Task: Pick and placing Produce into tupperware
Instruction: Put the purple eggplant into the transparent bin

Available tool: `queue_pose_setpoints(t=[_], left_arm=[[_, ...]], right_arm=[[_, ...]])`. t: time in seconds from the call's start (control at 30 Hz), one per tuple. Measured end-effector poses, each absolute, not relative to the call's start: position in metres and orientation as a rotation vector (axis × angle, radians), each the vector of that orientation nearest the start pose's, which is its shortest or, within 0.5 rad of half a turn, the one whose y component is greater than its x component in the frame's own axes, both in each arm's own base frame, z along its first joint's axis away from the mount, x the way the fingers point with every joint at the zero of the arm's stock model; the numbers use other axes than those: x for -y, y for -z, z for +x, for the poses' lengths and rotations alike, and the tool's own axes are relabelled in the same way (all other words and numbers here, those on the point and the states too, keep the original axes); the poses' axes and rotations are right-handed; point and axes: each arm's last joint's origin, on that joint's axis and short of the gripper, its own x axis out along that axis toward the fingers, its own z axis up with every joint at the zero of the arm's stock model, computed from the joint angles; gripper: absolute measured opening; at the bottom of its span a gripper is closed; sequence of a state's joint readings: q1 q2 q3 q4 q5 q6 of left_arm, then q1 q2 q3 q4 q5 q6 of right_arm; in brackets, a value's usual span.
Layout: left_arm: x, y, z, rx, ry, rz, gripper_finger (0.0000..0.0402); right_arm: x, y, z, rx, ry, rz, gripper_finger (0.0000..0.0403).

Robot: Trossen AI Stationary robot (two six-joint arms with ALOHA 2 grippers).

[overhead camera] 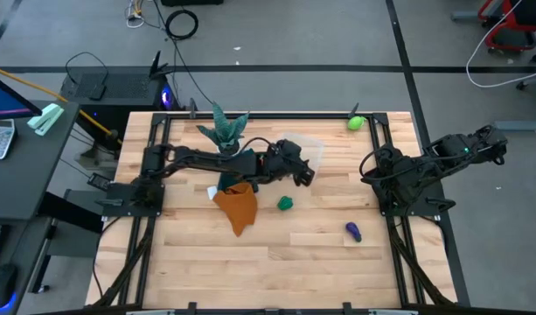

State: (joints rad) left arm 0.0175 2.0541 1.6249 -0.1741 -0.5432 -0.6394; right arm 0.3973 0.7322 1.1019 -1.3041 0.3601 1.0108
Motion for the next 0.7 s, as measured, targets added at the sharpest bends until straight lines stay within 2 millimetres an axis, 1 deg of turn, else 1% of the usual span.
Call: queue_pose_setpoints(t=[0.13, 0.2, 0.3, 0.4, 0.57, 0.7], left_arm=[[-0.004, -0.256, 0.452, -0.464, -0.634, -0.445, 0.0184], [0.008, -0.265, 0.443, -0.506, -0.618, -0.433, 0.0182], [0.022, -0.281, 0.425, -0.565, -0.596, -0.460, 0.0177], [0.032, -0.297, 0.405, -0.619, -0.595, -0.468, 0.0172], [0.043, -0.320, 0.371, -0.677, -0.643, -0.459, 0.0165], [0.053, -0.331, 0.346, -0.730, -0.679, -0.449, 0.0159]], right_arm=[[-0.024, -0.348, 0.084, -0.784, 0.392, 0.589, 0.0086], [-0.024, -0.348, 0.084, -0.785, 0.391, 0.586, 0.0086], [-0.024, -0.348, 0.084, -0.785, 0.389, 0.581, 0.0086], [-0.024, -0.348, 0.084, -0.784, 0.386, 0.571, 0.0086], [-0.023, -0.349, 0.084, -0.770, 0.396, 0.547, 0.0086], [-0.023, -0.349, 0.085, -0.758, 0.404, 0.529, 0.0086]])
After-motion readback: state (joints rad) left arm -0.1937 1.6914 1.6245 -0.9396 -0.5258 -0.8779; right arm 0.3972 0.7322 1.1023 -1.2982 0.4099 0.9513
